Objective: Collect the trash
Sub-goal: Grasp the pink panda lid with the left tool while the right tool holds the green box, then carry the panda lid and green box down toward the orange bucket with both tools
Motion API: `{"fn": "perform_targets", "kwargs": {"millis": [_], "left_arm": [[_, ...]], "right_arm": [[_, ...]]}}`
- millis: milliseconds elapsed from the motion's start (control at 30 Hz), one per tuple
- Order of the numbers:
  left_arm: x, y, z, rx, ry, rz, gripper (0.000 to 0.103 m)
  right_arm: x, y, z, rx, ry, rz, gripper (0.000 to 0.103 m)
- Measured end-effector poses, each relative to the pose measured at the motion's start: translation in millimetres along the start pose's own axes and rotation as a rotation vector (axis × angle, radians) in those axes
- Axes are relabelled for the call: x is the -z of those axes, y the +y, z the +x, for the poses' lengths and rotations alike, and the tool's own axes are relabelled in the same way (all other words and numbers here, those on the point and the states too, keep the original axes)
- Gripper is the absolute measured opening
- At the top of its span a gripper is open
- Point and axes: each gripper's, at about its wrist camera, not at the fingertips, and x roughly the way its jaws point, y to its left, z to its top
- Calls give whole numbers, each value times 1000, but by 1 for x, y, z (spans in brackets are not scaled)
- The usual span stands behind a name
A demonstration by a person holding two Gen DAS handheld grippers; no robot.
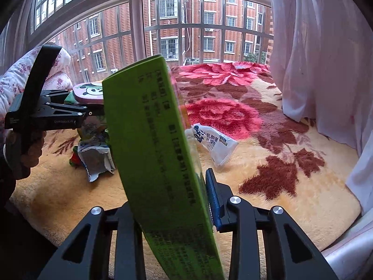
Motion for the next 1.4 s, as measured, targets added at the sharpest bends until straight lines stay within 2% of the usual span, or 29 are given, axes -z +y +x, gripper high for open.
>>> {"fn": "perform_targets", "kwargs": {"millis": [133, 367, 500, 700, 933, 1133, 1400], "left_arm": [[1, 6, -27, -36, -49, -63, 49], [3, 27, -65, -91, -87, -187, 47], [16, 27, -95, -140, -117, -207, 47], [53, 12, -145, -210, -143, -220, 47], [109, -21, -191, -241, -160, -204, 47], [157, -39, -215, -220, -137, -229, 47], [219, -68, -222, -176, -64, -177, 47]], "right_arm": [[-5, 1, 1, -48, 1, 29, 32], [-14, 8, -3, -135, -11, 81, 32], [-18, 16, -6, -201, -14, 106, 32], [-16, 33, -15, -290, -6, 110, 32], [-1, 64, -40, -327, 13, 36, 32], [30, 89, -64, -328, 58, -46, 32], [86, 121, -86, -344, 160, -134, 32]]}}
